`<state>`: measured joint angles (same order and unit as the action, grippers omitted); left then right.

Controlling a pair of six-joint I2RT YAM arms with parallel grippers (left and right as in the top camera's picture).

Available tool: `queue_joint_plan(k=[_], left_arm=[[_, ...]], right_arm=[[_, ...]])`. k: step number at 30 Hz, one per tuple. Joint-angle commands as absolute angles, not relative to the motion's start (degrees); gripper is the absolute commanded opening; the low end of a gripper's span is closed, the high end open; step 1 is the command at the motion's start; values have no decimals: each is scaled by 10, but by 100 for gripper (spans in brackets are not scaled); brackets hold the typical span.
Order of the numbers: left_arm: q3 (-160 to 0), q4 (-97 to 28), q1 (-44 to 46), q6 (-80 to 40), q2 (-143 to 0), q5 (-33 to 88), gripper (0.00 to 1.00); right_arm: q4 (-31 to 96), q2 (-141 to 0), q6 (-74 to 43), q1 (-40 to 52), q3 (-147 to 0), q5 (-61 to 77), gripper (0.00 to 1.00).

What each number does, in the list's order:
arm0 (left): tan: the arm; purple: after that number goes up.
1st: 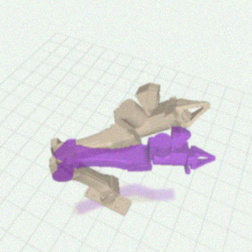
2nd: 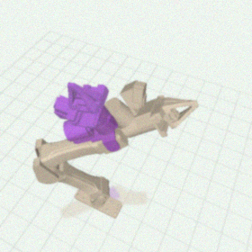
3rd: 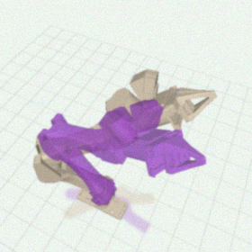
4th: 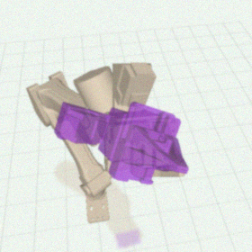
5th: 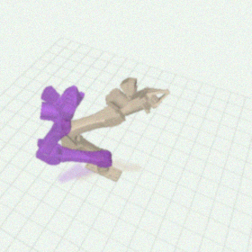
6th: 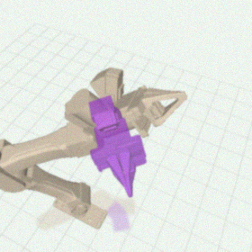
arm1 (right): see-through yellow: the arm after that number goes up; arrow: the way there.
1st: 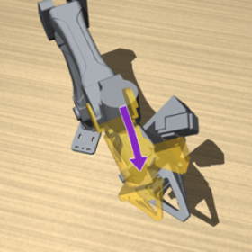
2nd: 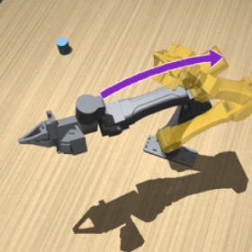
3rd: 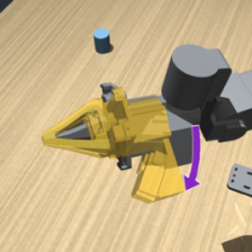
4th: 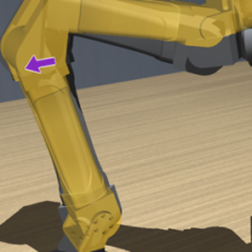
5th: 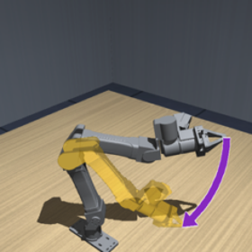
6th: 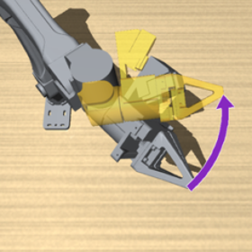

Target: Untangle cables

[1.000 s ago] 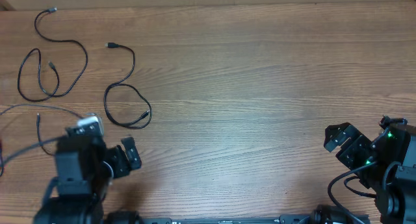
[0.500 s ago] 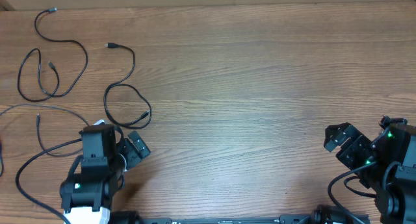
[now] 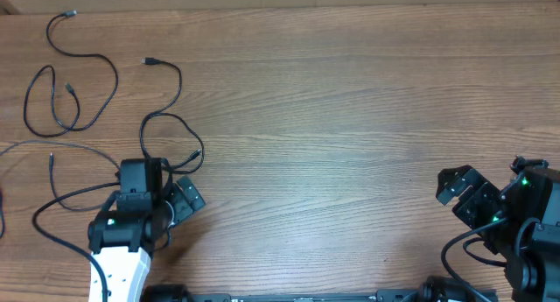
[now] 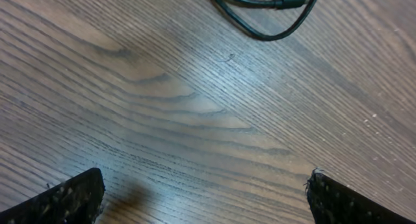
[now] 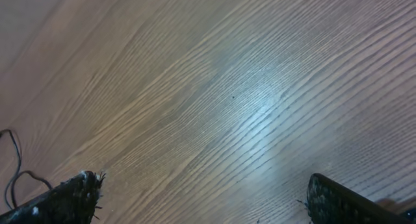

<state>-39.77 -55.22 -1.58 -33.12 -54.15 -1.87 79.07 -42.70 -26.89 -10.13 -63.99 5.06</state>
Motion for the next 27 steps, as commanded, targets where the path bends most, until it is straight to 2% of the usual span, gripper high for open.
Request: queue_joint_plan(k=[1, 7, 13, 21, 27], left_arm=[[-394, -552, -15, -341, -559, -15, 100], [-394, -552, -15, -341, -590, -15, 99], [-394, -552, -15, -341, -609, -15, 100], [-394, -552, -15, -341, -616, -15, 99], [-394, -552, -15, -341, -616, -15, 100]], right_arm=[[785, -425, -253, -103, -637, 40, 100], [707, -425, -245, -99, -618, 52, 100], [505, -383, -183, -50, -483, 132, 100], [236, -225, -183, -31, -260, 181, 100], [119, -95, -183, -31, -136, 181, 100]])
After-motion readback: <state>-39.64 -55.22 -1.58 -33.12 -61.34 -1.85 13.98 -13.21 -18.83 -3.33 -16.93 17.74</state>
